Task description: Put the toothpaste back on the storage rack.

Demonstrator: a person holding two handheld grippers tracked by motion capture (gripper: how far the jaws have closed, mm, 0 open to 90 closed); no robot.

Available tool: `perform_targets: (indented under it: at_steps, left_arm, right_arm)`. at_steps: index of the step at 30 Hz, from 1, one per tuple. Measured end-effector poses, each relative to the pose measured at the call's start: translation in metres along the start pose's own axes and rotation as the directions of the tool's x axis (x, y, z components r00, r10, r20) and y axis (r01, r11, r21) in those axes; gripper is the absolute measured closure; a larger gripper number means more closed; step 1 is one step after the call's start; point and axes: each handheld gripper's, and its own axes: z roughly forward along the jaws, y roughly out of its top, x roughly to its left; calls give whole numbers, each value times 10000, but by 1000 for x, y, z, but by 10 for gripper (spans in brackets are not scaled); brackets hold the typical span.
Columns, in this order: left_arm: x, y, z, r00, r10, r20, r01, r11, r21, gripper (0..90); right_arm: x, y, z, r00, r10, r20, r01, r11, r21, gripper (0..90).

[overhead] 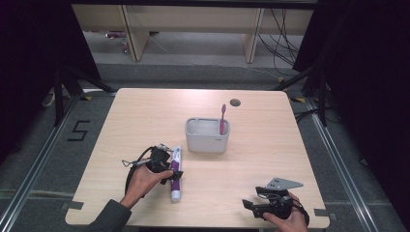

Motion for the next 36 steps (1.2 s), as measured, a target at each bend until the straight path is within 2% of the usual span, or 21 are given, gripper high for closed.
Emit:
perform_targets:
  at_steps: [2,3,4,5,7,8,11,13,15,17,18,25,26,28,29,31,32,33,36]
  left_arm:
    - [2,1,-2,10000,69,0,-69,9999,79,374]
    - [3,1,-4,9999,99,13,-100,9998,194,385]
    - [3,1,-4,9999,99,13,-100,9998,194,404]
    - [3,1,-4,9999,60,-84,-60,10000,72,404]
    - [4,0,-5,9998,168,-135,-166,9997,151,436]
    - [4,0,-5,9998,158,-105,-156,9997,199,450]
    - [4,-2,-5,9994,358,-4,-357,9985,424,495]
    - [3,-3,-3,9977,664,-109,-655,9954,700,518]
    - [1,-4,-3,9950,954,-280,-931,9930,733,561]
    - [0,-4,-3,9949,971,-271,-948,9925,770,567]
    - [0,-4,-3,9944,1021,-280,-995,9918,808,573]
    - [-3,0,-4,9888,1457,-311,-1418,9846,1025,601]
    - [-4,0,-4,9890,1458,-259,-1422,9840,1072,610]
    - [-5,1,-6,9883,1513,-183,-1489,9842,962,686]
    - [-5,2,-7,9876,1566,-56,-1554,9831,966,686]
    - [-7,2,-6,9859,1667,-112,-1648,9812,1000,708]
    - [-7,2,-6,9859,1667,-112,-1648,9812,1000,713]
    - [-9,4,-5,9837,1799,-52,-1781,9771,1167,718]
    - [-10,5,-4,9822,1876,-79,-1852,9747,1248,725]
  right_arm:
    - [0,0,0,10000,-1,1,1,10000,-2,260]
    - [2,0,0,9996,275,-19,-275,9996,68,260]
    - [2,0,0,9996,275,-19,-275,9996,68,260]
    - [0,0,0,10000,-57,41,57,10000,2,260]
    - [0,0,0,9999,93,-60,-93,9999,55,260]
    - [-1,0,0,9999,-145,38,145,9999,4,260]
    - [1,0,0,10000,83,-49,-83,10000,53,260]
    - [1,0,0,10000,70,-31,-70,10000,47,261]
    - [1,0,0,10000,82,-53,-82,10000,53,262]
    - [1,0,0,10000,85,-45,-85,9999,54,262]
    - [-1,0,0,10000,-71,19,71,10000,18,262]
    - [-1,0,-1,10000,-68,-5,68,10000,26,262]
    - [-1,0,-1,10000,-78,2,78,10000,25,262]
    - [-1,0,-1,10000,-88,-2,88,10000,20,266]
    - [-1,0,-1,10000,-90,4,90,10000,21,266]
    - [1,0,0,10000,60,-31,-60,10000,39,266]
    - [1,0,0,10000,15,-29,-15,10000,42,266]
    - [0,0,0,10000,-89,-12,89,10000,-9,266]
    - [-1,0,1,9999,-128,-116,127,9999,-67,266]
